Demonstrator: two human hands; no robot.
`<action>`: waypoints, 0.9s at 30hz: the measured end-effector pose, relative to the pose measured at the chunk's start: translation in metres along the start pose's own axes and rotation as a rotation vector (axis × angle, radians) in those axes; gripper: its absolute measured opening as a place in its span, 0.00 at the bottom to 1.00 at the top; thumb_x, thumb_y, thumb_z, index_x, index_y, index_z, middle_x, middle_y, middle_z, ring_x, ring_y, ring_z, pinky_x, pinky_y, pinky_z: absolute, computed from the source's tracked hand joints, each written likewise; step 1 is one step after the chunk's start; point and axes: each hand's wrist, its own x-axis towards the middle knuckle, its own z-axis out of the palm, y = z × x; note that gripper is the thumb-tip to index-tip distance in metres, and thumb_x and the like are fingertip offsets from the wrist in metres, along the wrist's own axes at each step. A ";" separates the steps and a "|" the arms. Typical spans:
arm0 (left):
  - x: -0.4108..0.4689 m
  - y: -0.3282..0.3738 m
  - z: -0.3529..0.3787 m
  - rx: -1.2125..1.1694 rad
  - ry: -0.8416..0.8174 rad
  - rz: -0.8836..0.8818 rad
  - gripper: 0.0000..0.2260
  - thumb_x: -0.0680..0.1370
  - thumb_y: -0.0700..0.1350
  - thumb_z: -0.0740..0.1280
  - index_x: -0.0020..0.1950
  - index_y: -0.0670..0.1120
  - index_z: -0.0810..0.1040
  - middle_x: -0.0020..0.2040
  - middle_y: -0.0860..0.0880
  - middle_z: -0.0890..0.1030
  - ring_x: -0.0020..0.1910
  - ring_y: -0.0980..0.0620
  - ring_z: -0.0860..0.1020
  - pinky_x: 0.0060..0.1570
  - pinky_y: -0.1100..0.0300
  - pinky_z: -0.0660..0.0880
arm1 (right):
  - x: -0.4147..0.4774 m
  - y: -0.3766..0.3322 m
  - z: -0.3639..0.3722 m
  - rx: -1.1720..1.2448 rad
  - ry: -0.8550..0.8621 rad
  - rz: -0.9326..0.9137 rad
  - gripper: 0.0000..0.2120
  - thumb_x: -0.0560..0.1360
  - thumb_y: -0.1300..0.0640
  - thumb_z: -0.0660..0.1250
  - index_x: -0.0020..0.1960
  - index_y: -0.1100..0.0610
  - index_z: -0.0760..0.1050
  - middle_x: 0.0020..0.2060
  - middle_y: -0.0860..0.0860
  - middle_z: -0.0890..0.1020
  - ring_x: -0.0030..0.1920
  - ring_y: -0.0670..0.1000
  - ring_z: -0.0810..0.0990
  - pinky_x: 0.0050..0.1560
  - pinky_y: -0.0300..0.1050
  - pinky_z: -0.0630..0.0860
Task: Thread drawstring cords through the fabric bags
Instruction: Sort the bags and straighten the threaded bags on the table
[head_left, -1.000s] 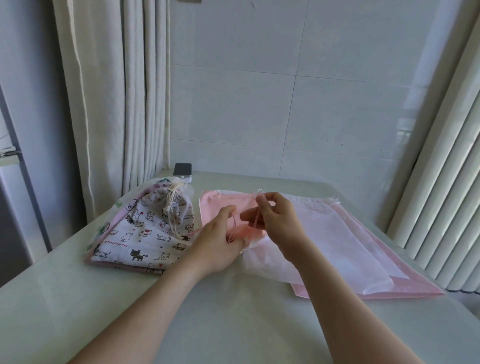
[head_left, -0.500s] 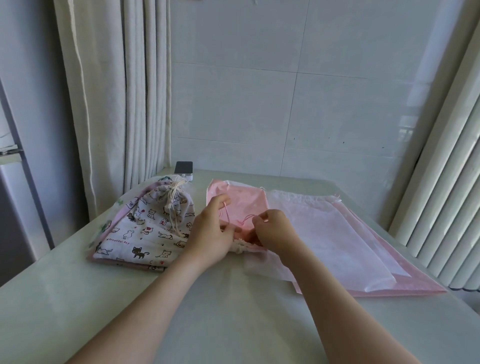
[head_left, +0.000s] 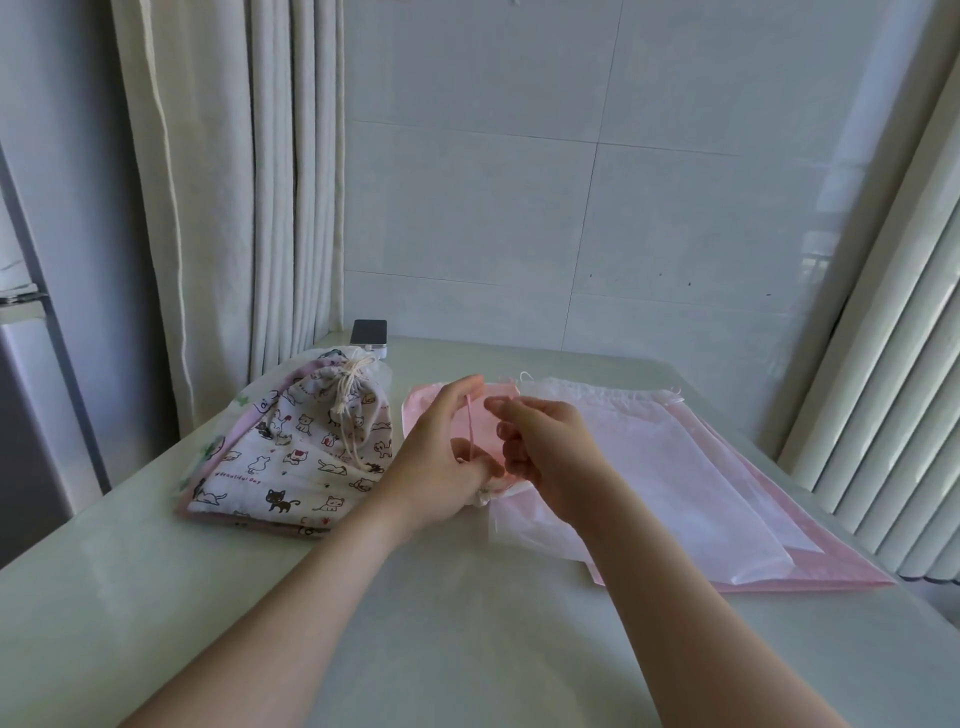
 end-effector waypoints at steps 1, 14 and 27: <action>-0.001 0.001 0.001 -0.004 -0.039 0.009 0.37 0.77 0.34 0.72 0.78 0.62 0.64 0.64 0.65 0.75 0.42 0.50 0.84 0.46 0.55 0.83 | -0.001 0.002 0.001 -0.060 -0.028 0.004 0.11 0.77 0.58 0.70 0.49 0.67 0.81 0.33 0.55 0.75 0.34 0.55 0.73 0.37 0.52 0.73; 0.000 -0.002 -0.001 0.132 0.038 -0.124 0.28 0.79 0.47 0.74 0.74 0.56 0.63 0.57 0.53 0.79 0.49 0.47 0.83 0.36 0.63 0.79 | 0.003 -0.007 -0.005 0.451 0.095 0.148 0.04 0.82 0.64 0.63 0.53 0.62 0.77 0.31 0.52 0.74 0.24 0.47 0.63 0.24 0.40 0.61; 0.005 -0.003 0.002 -0.053 0.110 -0.234 0.10 0.84 0.43 0.64 0.48 0.45 0.84 0.33 0.53 0.78 0.28 0.58 0.74 0.31 0.65 0.70 | -0.004 -0.012 -0.005 -0.332 0.462 -0.067 0.17 0.76 0.59 0.59 0.41 0.69 0.81 0.29 0.57 0.85 0.33 0.60 0.85 0.38 0.53 0.83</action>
